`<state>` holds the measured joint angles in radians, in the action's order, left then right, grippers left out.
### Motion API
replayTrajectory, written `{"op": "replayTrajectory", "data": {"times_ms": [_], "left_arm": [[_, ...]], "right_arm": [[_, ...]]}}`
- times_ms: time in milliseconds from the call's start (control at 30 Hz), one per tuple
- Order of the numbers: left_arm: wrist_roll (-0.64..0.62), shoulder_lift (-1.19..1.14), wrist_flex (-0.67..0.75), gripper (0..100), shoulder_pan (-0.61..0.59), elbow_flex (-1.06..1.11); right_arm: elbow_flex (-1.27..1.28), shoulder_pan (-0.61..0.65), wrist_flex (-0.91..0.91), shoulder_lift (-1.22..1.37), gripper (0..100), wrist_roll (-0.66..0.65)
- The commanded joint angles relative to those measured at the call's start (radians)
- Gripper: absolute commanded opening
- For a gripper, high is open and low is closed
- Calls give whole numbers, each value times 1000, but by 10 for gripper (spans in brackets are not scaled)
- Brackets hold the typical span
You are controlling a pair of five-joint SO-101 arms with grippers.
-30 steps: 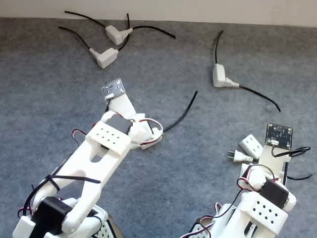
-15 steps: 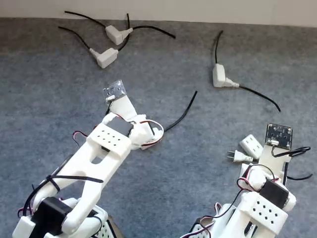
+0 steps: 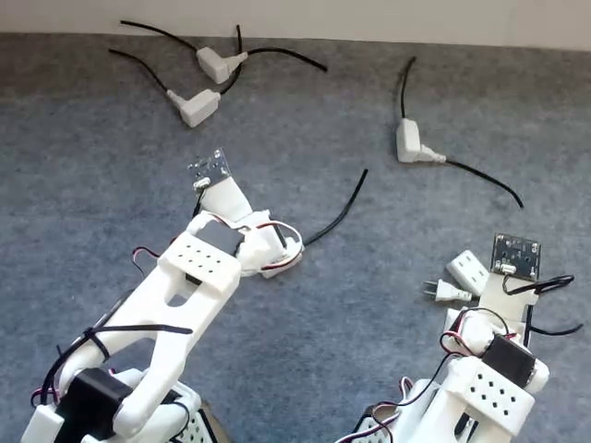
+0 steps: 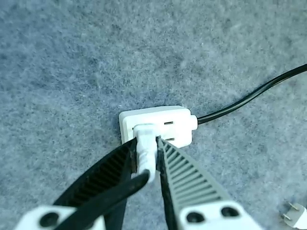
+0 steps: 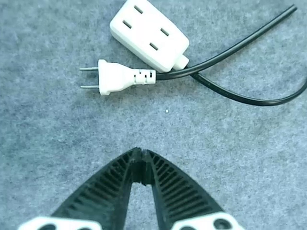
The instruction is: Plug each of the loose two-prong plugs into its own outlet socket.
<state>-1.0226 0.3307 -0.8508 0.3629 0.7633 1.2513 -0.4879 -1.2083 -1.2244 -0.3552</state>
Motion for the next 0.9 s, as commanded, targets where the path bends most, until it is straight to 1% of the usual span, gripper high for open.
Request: {"op": "replayTrajectory", "data": {"times_ms": [0,200,367,700,867], "left_arm": [[-5,5,11,6,-45,21],[-3,5,8,6,-41,35],[-3,15,-71,6,-47,25],[-3,1,-57,6,-51,30],[-2,-116,-46,6,-53,-16]], "right_arm": [[-7,-7,16,-16,8,11],[-7,-7,16,-16,8,11],[-7,-7,16,-16,8,11],[-7,-7,16,-16,8,11],[-7,-7,16,-16,8,9]]}}
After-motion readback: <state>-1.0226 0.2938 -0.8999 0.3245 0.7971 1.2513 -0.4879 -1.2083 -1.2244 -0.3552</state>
